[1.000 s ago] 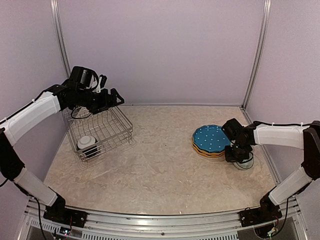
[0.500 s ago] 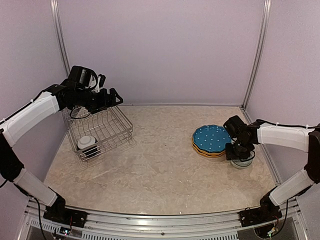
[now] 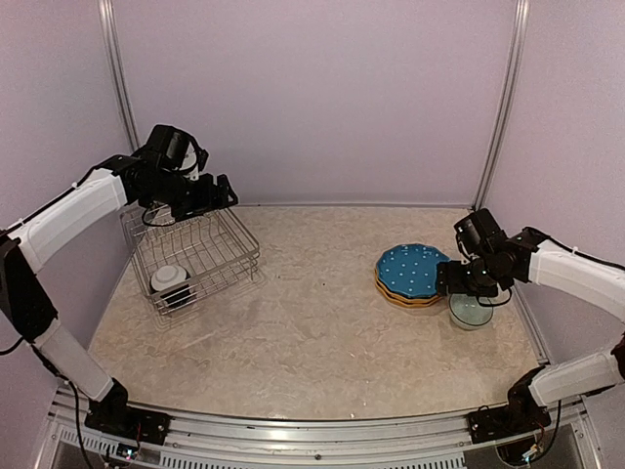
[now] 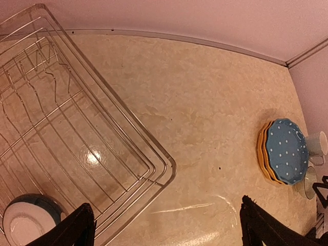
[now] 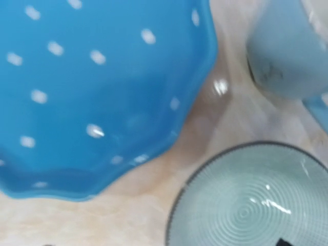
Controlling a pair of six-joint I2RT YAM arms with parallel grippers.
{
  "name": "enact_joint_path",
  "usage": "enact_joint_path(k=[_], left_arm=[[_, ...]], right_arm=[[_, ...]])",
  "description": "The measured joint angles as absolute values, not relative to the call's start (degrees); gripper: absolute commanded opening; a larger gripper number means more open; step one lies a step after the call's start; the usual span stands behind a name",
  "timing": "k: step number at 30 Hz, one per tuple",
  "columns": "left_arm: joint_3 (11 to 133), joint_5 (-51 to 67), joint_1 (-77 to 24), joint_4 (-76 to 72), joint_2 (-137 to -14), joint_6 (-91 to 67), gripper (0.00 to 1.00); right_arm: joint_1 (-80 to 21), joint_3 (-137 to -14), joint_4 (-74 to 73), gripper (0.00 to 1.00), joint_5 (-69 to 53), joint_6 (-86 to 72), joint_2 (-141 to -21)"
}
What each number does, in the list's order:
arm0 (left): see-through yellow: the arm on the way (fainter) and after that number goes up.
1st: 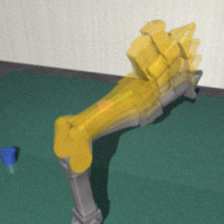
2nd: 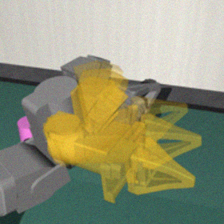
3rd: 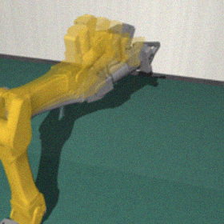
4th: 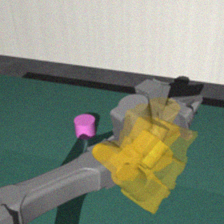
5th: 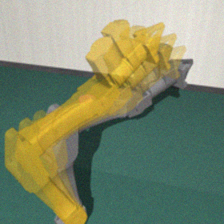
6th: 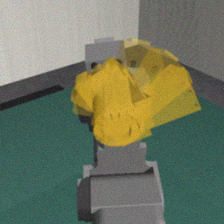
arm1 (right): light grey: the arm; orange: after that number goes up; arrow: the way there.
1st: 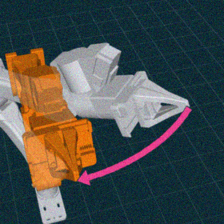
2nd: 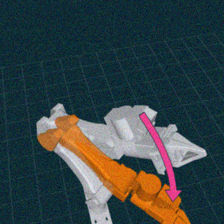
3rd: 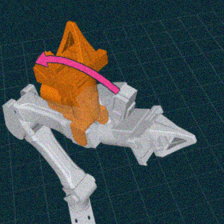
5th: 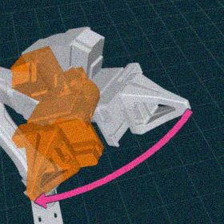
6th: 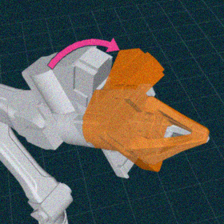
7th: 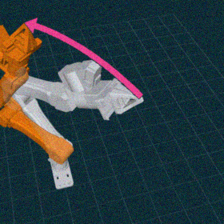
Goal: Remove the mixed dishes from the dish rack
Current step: Adjust the bowl on the dish rack.
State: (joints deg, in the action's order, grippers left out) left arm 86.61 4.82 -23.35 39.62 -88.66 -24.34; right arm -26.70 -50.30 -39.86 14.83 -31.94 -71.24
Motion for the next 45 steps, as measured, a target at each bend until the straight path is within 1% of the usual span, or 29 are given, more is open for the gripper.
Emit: enact_joint_path(k=[2,7,12,17,21,28,34,45], left_arm=[[87.33,3.22,-23.35,41.04,-89.71,-24.01,0.94],[91.07,-1.54,-23.2,47.33,-92.09,-23.92,0.94],[91.74,-2.68,-21.45,54.08,-92.31,-25.96,0.94],[86.08,-2.48,-17.78,59.11,-90.7,-29.02,0.99],[81.56,-2.44,-15.16,62.57,-89.03,-31.33,0.99],[78.06,-2.02,-10.57,63.51,-88.99,-32.56,0.99],[78.91,-1.96,-6.55,61.93,-94.5,-32.14,0.99],[82.04,-1.85,-6.31,60.55,-103.55,-32.71,0.99]], right_arm=[[-26.7,-50.3,-38.57,0.99,14.35,-31.97,-69.17],[-26.7,-50.3,-36.25,1.0,15.09,-32.53,-65.36],[-26.7,-50.3,-35.2,1.0,15.33,-32.01,-62.04],[-26.7,-49.87,-32.97,1.0,13.67,-30.7,-60.51],[-26.7,-49.6,-31.44,1.0,12.08,-29.95,-60.53],[-26.7,-49.32,-29.8,1.0,10.07,-29.52,-60.71],[-26.68,-47.18,-28.95,1.0,9.45,-29.58,-59.07],[-26.68,-46.74,-28.84,1.0,9.23,-29.63,-58.08]])
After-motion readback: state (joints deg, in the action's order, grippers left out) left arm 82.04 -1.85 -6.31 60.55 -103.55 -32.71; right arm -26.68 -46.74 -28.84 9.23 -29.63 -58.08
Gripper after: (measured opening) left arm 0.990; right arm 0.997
